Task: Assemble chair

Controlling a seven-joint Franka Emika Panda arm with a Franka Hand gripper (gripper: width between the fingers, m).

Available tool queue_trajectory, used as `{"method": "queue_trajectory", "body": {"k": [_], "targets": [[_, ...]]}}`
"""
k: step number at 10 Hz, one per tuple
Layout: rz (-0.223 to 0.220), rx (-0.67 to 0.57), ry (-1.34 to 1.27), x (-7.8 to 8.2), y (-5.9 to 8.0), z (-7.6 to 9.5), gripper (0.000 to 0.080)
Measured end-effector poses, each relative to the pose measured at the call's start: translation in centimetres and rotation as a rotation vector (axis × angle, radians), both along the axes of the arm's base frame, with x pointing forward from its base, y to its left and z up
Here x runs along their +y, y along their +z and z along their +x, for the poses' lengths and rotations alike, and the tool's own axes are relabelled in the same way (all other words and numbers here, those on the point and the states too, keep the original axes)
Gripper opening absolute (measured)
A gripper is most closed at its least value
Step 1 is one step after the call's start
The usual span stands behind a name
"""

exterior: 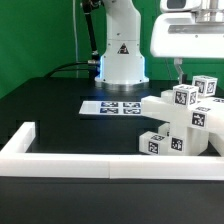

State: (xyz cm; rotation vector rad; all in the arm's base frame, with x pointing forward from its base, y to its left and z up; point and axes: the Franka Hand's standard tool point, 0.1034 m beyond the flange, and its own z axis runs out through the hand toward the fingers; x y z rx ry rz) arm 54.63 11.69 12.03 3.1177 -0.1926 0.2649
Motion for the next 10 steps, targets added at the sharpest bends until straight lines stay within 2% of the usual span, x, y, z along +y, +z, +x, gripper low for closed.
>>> {"method": "queue_trajectory", "body": {"k": [7, 9, 10], "targets": [[-0.1, 0.012, 0.446, -0.58, -0.01, 0.12, 0.0649], [-0.1, 0.012, 0.446, -0.61, -0.01, 0.12, 0.062], [-0.1, 0.012, 0.446, -0.62, -0.01, 0.13, 0.0438]]}}
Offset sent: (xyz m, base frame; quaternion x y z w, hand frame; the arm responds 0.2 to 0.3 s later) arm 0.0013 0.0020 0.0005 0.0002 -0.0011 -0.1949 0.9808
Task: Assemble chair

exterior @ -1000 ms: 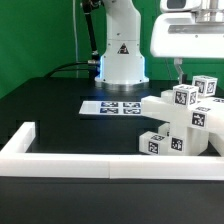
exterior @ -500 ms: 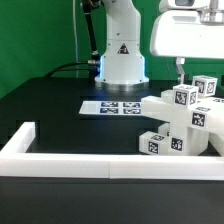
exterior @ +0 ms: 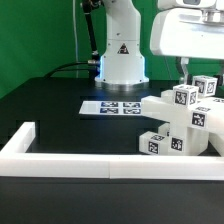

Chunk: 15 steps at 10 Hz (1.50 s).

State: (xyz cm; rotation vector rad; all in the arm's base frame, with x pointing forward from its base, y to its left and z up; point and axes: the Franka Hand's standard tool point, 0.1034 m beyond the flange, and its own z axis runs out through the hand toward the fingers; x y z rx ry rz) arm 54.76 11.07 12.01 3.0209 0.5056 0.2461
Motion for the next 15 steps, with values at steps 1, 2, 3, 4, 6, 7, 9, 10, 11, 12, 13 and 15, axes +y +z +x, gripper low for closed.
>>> {"method": "queue_trajectory", "body": {"k": [1, 2, 3, 4, 6, 7, 9, 10, 11, 12, 13, 15], "targets": [[0.003, -0.001, -0.017, 0.0, 0.0, 0.0, 0.0285], [0.007, -0.002, -0.04, 0.0, 0.0, 0.0, 0.0285], [0.007, -0.002, -0.041, -0.01, 0.0, 0.0, 0.0287], [0.014, -0.003, -0.078, 0.0, 0.0, 0.0, 0.0287], [0.043, -0.009, -0.241, 0.01, -0.02, -0.01, 0.0287], [0.053, -0.011, -0.294, 0.03, -0.03, -0.02, 0.0287], [0.079, -0.017, -0.446, 0.04, -0.04, -0.02, 0.0287], [0.087, -0.019, -0.494, 0.05, -0.04, -0.03, 0.0287], [0.105, -0.021, -0.583, 0.09, -0.06, -0.04, 0.0288], [0.12, -0.023, -0.654, 0.13, -0.06, -0.05, 0.0288], [0.132, -0.025, -0.721, 0.16, -0.06, -0.06, 0.0288], [0.166, -0.027, -0.875, 0.28, -0.04, -0.06, 0.0288]]}}
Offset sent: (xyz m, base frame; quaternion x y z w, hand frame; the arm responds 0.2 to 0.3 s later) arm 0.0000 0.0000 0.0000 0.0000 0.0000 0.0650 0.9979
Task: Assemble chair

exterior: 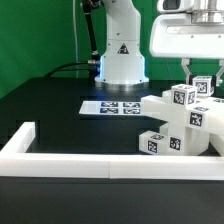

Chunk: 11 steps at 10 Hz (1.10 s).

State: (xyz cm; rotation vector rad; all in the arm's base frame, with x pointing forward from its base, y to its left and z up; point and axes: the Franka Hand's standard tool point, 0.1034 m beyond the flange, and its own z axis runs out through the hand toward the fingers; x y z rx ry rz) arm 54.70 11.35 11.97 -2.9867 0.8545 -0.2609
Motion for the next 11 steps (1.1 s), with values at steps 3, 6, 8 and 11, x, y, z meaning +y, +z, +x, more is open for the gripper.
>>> {"method": "queue_trajectory", "body": {"k": [3, 6, 8, 11], "targets": [[0.041, -0.003, -0.17, 0.16, 0.02, -0.02, 0.0288], [0.028, 0.0, -0.1, 0.44, 0.02, -0.08, 0.0514], [0.002, -0.001, 0.06, 0.42, 0.17, 0.03, 0.0621], [-0.052, -0.001, 0.343, 0.44, 0.25, 0.15, 0.0648]]}}
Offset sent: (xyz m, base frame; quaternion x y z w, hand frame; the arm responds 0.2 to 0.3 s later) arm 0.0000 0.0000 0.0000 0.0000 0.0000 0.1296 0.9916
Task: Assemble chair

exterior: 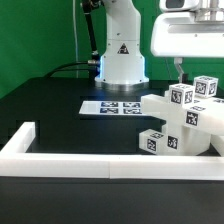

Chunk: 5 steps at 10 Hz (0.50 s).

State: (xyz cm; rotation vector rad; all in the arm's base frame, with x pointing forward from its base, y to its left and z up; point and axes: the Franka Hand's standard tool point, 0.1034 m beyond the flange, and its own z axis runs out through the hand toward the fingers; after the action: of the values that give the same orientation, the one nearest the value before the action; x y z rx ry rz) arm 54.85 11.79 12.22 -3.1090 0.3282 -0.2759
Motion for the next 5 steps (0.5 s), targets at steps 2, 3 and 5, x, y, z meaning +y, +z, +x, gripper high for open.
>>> {"method": "queue_trajectory", "body": {"k": [2, 3, 5], "targets": [[-0.026, 0.002, 0.131, 0.03, -0.01, -0.01, 0.0649], [-0.045, 0.004, 0.223, -0.11, -0.01, 0.02, 0.0649], [-0.071, 0.007, 0.342, -0.23, -0.01, 0.04, 0.0649]]}}
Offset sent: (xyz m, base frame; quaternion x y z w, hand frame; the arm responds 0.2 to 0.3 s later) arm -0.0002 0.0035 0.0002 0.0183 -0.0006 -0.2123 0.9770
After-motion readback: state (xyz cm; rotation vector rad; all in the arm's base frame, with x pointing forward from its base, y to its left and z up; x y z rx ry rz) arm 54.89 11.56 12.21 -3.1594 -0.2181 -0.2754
